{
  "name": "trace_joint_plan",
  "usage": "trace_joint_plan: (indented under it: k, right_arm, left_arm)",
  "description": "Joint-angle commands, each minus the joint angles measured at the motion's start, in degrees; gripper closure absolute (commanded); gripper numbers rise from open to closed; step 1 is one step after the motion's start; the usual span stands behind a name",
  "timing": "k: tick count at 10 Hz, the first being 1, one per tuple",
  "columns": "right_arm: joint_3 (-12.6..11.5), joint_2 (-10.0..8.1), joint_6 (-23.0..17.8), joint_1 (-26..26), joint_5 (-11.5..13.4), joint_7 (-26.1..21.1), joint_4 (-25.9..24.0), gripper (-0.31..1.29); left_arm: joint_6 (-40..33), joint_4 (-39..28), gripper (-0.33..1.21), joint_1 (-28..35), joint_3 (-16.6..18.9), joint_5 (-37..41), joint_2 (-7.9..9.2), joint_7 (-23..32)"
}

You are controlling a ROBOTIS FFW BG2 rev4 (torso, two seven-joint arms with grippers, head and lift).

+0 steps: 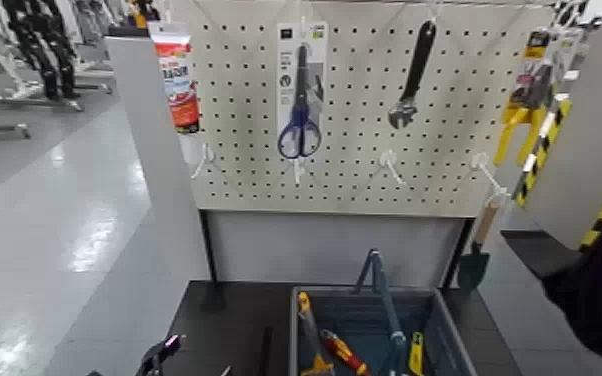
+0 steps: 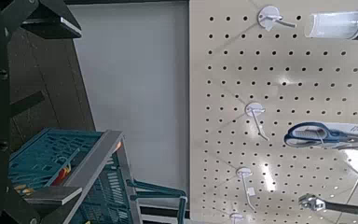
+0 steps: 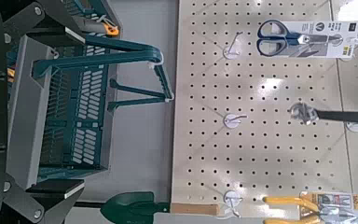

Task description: Put the yellow pliers into the crate.

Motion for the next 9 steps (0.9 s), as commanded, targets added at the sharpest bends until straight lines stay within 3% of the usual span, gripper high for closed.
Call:
trace_joint_plan:
  k: [1,6,9]
  right_arm:
    - [-0.09,-0.04,-0.18,-0.02,0.0,0.0,0.01,0.22]
    - [-0.88,-0.31,-0.27,-0.11,0.53,0.35,-0.25,0.23]
    - [-2.99,-0.13,-0.44,-0.98,1.14,1.14,-0.95,0.24]
  left_arm:
    - [0.28,0.02,0.12,-0.17,0.0,-0.02,0.02,0.02]
    - [0.19,0.9,0.12,-1.05,-0.35,0.33,0.19,0.46]
    - [-0.07,1.34,0.12,-1.4,-0.62,0.42,0.28,0.82]
